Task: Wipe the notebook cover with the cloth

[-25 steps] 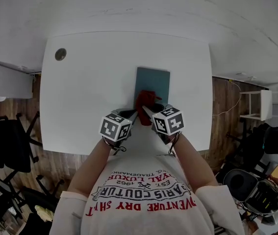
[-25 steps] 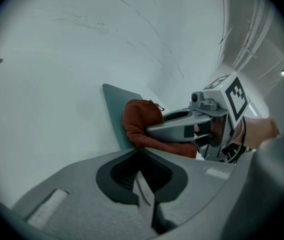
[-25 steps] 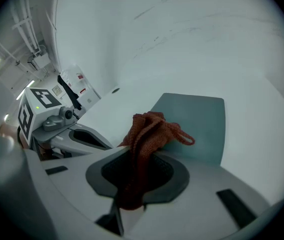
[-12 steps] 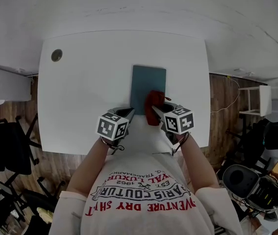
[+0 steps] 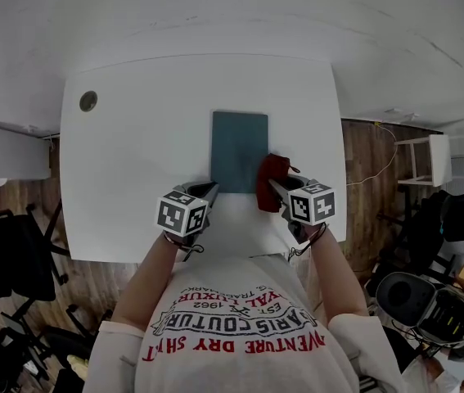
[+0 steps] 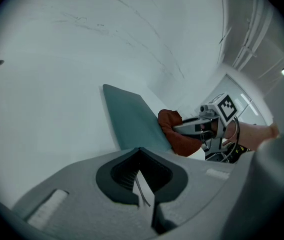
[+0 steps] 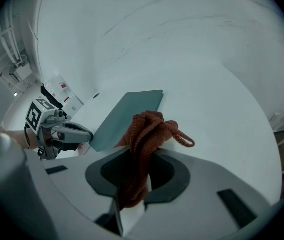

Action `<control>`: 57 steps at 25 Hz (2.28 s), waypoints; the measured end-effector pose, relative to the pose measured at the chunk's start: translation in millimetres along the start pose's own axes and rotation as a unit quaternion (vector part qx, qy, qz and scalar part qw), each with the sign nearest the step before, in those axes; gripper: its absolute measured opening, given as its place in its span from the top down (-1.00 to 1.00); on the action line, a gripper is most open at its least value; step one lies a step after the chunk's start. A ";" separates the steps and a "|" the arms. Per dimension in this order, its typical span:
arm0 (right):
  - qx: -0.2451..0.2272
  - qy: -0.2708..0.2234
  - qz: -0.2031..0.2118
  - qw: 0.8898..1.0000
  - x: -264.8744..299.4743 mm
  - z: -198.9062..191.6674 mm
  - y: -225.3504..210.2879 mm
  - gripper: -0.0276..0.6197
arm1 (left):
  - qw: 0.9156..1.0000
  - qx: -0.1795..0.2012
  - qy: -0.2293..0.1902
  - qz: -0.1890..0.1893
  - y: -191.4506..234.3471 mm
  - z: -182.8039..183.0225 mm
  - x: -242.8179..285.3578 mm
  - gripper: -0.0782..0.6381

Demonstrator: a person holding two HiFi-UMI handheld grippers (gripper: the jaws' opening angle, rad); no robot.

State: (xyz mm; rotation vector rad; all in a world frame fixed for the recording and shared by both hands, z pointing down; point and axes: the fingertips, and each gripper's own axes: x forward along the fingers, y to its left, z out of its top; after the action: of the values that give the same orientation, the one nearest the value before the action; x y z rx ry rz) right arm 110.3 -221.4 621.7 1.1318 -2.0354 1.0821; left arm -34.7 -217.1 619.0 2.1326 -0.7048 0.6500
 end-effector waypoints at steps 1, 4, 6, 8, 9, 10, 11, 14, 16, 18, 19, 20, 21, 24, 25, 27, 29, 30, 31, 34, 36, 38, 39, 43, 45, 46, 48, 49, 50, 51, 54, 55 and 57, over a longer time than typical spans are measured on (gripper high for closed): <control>0.007 -0.002 -0.003 1.000 -2.5 -2.9 -3.1 0.64 | 1.000 0.002 -0.001 0.002 -0.7 -0.4 0.1 0.75; 0.034 -0.004 -0.016 0.999 -10.9 -12.3 -12.1 0.66 | 1.000 0.010 -0.005 0.008 -2.1 -0.9 -0.2 0.75; 0.040 -0.003 -0.029 0.999 -16.8 -16.2 -16.4 0.67 | 1.000 0.016 -0.008 0.014 -2.0 -1.2 -1.5 0.75; 0.034 -0.007 -0.032 0.999 -22.2 -15.4 -15.3 0.67 | 1.000 0.021 -0.011 0.020 -1.8 -1.3 -2.5 0.75; 0.031 -0.013 -0.026 0.999 -24.6 -12.4 -11.8 0.68 | 0.999 0.024 -0.013 0.024 -1.7 -1.1 -2.4 0.75; 0.028 -0.022 -0.018 0.999 -27.1 -7.8 -7.1 0.67 | 0.999 0.025 -0.015 0.027 -1.8 -0.8 -1.9 0.75; 0.023 -0.032 -0.012 0.999 -30.0 -2.2 -1.9 0.67 | 0.999 0.024 -0.018 0.031 -2.0 -1.0 -1.4 0.75; -0.006 -0.071 -0.011 0.997 -39.6 17.2 14.6 0.67 | 0.999 0.006 -0.026 0.037 -0.9 -2.5 -1.5 0.75; -0.030 -0.097 -0.016 0.995 -46.4 29.2 25.1 0.67 | 0.999 -0.011 -0.027 0.038 0.9 -2.2 -2.1 0.75; -0.052 -0.121 -0.019 0.991 -54.1 39.0 35.1 0.67 | 0.998 -0.019 -0.030 0.048 1.1 1.9 -5.3 0.75; -0.063 -0.133 -0.021 0.989 -58.6 43.7 40.4 0.67 | 0.998 -0.016 -0.037 0.057 -0.7 6.4 -8.9 0.75; -0.075 -0.145 -0.024 0.986 -63.5 48.6 45.9 0.67 | 0.997 -0.007 -0.045 0.067 -3.9 12.5 -13.7 0.75; -0.089 -0.157 -0.027 0.983 -68.4 53.8 51.6 0.67 | 0.995 0.008 -0.055 0.078 -8.0 19.9 -19.3 0.75; -0.125 -0.194 -0.036 0.972 -84.4 70.3 67.4 0.67 | 0.987 0.060 -0.091 0.115 -23.8 48.1 -38.5 0.75; -0.135 -0.206 -0.039 0.969 -90.7 75.8 71.9 0.67 | 0.984 0.074 -0.106 0.125 -30.4 58.3 -45.6 0.75; -0.150 -0.232 -0.045 0.960 -105.1 87.4 80.6 0.67 | 0.976 0.096 -0.141 0.137 -44.5 78.6 -61.4 0.75; -0.167 -0.261 -0.053 0.949 -121.7 100.0 90.0 0.67 | 0.966 0.115 -0.180 0.145 -58.7 98.9 -81.0 0.75; -0.177 -0.276 -0.059 0.943 -130.7 106.5 95.1 0.67 | 0.960 0.126 -0.200 0.150 -65.7 109.1 -92.3 0.75; -0.187 -0.292 -0.065 0.936 -139.7 112.5 100.3 0.67 | 0.954 0.135 -0.219 0.154 -72.7 118.7 -104.4 0.75; -0.216 -0.332 -0.087 0.914 -165.1 124.6 113.9 0.67 | 0.934 0.162 -0.276 0.157 -96.3 142.2 -140.2 0.75; -0.229 -0.352 -0.102 0.902 -178.8 128.5 119.0 0.67 | 0.919 0.190 -0.311 0.152 -115.2 152.9 -161.1 0.75; -0.234 -0.366 -0.116 0.893 -188.9 130.9 120.5 0.67 | 0.901 0.218 -0.343 0.150 -131.5 160.6 -179.7 0.75; -0.233 -0.371 -0.121 0.891 -192.5 131.1 120.2 0.67 | 0.893 0.228 -0.357 0.150 -137.5 162.6 -187.7 0.75; -0.228 -0.376 -0.131 0.888 -200.2 127.3 118.1 0.67 | 0.876 0.250 -0.386 0.146 -148.0 161.7 -207.3 0.75; -0.227 -0.377 -0.131 0.888 -201.7 125.4 116.7 0.67 | 0.875 0.250 -0.387 0.146 -147.2 161.2 -209.2 0.75; -0.227 -0.377 -0.131 0.888 -203.0 122.7 115.3 0.68 | 0.877 0.246 -0.385 0.147 -147.2 160.1 -208.3 0.75; -0.225 -0.376 -0.134 0.889 -208.5 112.4 111.3 0.68 | 0.881 0.237 -0.382 0.149 -151.0 154.5 -205.2 0.75; -0.224 -0.377 -0.136 0.888 -211.8 107.2 109.8 0.68 | 0.882 0.234 -0.380 0.151 -153.3 151.2 -204.2 0.75; -0.223 -0.378 -0.138 0.888 -214.3 103.9 109.3 0.68 | 0.882 0.234 -0.378 0.155 -154.3 148.8 -204.0 0.75; -0.222 -0.380 -0.138 0.887 -215.4 102.8 110.1 0.68 | 0.883 0.234 -0.376 0.158 -153.5 147.6 -204.7 0.75; -0.222 -0.383 -0.140 0.886 -215.0 103.8 113.9 0.68 | 0.884 0.235 -0.370 0.163 -149.0 146.1 -206.9 0.75; -0.222 -0.385 -0.140 0.885 -215.7 103.9 114.2 0.68 | 0.884 0.234 -0.370 0.162 -149.2 145.6 -206.4 0.75; -0.222 -0.390 -0.140 0.883 -218.4 103.9 113.4 0.68 | 0.885 0.234 -0.369 0.160 -151.3 145.1 -203.3 0.75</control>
State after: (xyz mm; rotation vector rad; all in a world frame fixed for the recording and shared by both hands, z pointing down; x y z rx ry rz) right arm 107.7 -183.8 357.2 1.6947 -2.3954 -0.0483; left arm -48.5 -197.2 328.0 2.7670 -1.4530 0.1370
